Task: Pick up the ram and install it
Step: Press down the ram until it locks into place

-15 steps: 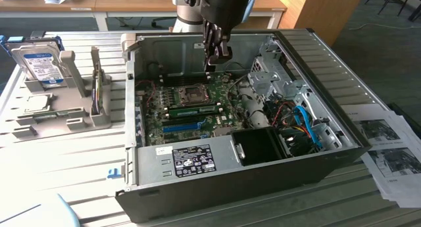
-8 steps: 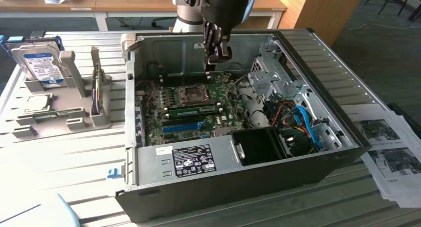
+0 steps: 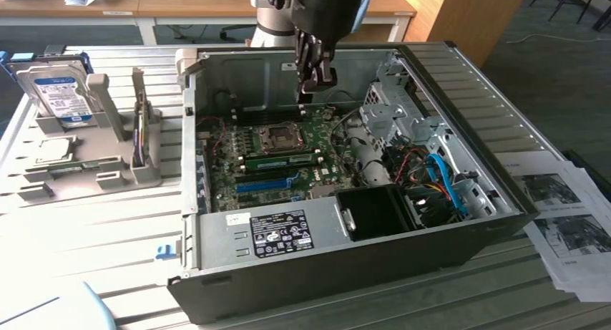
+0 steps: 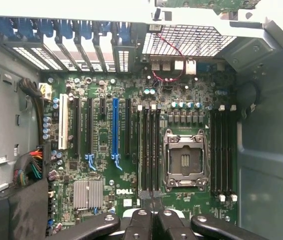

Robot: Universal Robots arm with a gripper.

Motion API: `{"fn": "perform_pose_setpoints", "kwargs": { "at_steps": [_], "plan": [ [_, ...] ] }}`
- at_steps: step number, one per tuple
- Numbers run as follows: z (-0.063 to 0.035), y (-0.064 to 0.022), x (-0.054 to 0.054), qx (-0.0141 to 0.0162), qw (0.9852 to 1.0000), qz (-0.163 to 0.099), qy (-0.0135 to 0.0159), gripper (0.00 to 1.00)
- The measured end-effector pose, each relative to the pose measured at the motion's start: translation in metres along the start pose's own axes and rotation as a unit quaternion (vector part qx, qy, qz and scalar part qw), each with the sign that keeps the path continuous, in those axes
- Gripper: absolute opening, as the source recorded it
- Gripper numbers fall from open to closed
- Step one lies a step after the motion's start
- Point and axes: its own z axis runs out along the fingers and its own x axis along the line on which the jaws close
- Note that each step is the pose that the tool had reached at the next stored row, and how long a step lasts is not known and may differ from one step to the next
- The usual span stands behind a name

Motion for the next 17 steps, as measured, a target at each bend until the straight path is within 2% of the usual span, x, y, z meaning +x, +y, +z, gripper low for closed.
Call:
{"fn": "perform_pose_setpoints", "kwargs": {
  "at_steps": [3,17],
  "plan": [
    [-0.0003,-0.0043,0.0,0.0,1.0,0.0,0.0,0.09],
    [-0.0018,-0.0364,-0.001,0.0,1.0,0.0,-0.001,0.09]
  ]
}}
